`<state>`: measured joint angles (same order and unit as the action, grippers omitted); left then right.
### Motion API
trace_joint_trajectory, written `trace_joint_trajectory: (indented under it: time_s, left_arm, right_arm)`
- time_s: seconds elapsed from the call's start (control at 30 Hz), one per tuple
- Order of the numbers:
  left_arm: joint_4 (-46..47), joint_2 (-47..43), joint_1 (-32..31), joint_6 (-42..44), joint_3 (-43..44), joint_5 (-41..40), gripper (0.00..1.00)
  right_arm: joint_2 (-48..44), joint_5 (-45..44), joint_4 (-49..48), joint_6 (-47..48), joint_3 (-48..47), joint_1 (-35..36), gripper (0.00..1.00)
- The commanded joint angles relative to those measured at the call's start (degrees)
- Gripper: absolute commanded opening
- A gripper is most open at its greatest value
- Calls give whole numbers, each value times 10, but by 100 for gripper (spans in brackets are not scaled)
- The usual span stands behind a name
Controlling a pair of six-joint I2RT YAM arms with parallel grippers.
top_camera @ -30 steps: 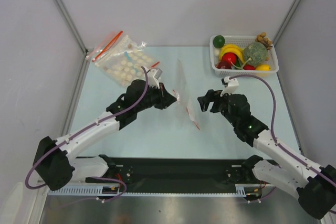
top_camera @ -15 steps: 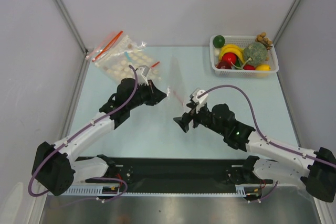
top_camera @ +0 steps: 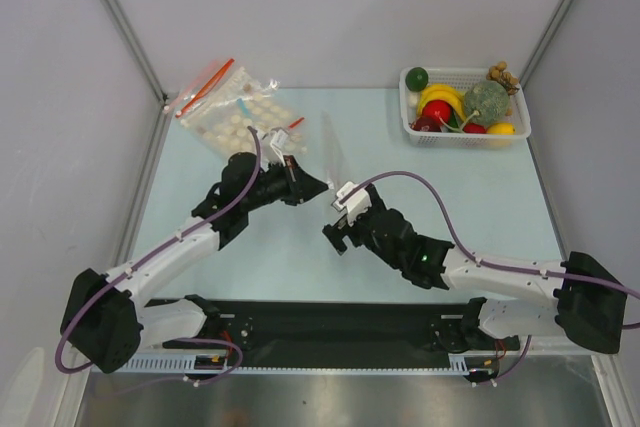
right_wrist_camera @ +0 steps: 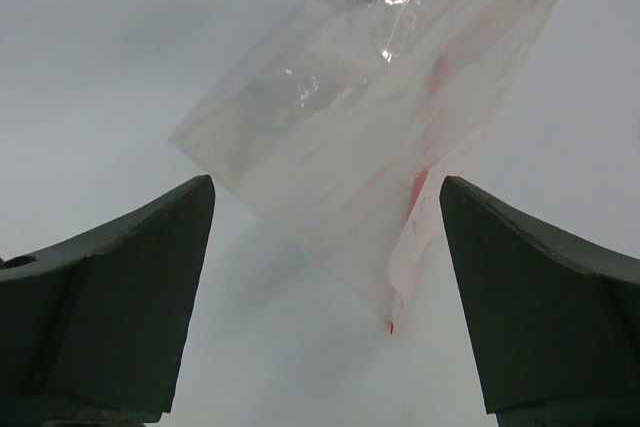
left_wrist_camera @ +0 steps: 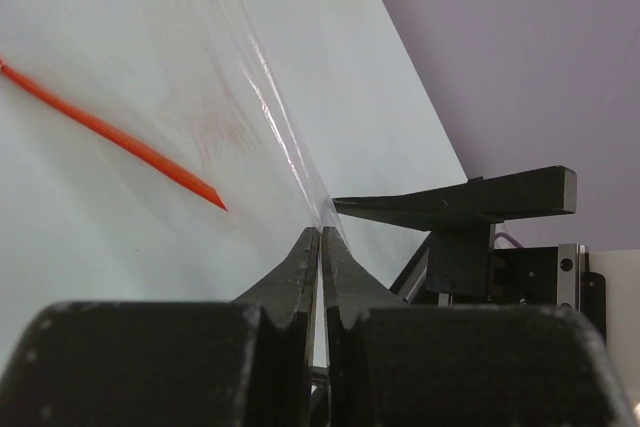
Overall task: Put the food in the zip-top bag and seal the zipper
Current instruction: Pick up the zipper food storage bag at the center of the board.
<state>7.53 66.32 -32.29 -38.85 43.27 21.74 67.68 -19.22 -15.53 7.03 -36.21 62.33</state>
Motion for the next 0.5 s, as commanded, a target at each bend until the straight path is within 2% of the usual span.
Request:
trace_joint_trajectory:
  time_s: [0.0, 0.07, 0.13, 0.2, 0.23, 0.27, 0.3, 0.33, 0.37, 0.43, 0.47]
  left_arm:
    - [66, -4, -12, -28, -2, 40, 8]
    - [73, -4, -20, -28, -1, 38, 8]
    - [76, -4, -29, -24, 2, 36, 8]
    - [77, -5, -35, -22, 4, 37, 14]
    - [78, -5, -35, -21, 4, 42, 20]
    - [78, -6, -35, -19, 5, 44, 37]
    - [72, -7, -35, -16, 9, 45, 46]
    - [65, -11, -35, -9, 10, 43, 55]
    - [57, -14, -35, -4, 12, 37, 69]
    - [32, -36, -35, 16, 15, 6, 79]
    - [25, -45, -35, 22, 13, -10, 89]
  right_arm:
    - [-9, -63, -66, 25, -18, 12, 100]
    - [-5, -81, -70, 26, -18, 15, 100]
    - [-4, -104, -71, 23, -19, 16, 92]
    - [-9, -108, -71, 21, -19, 16, 66]
    - [-13, -112, -71, 19, -19, 16, 49]
    - [-25, -123, -71, 16, -16, 16, 35]
    - [-32, -130, -72, 12, -14, 16, 12]
    - [-42, -135, -76, 4, -5, 14, 5]
    - [-51, -137, -78, -3, -1, 11, 0]
    - [-86, -132, -76, -17, 8, -4, 0]
    - [-100, -128, -72, -39, 14, -11, 0]
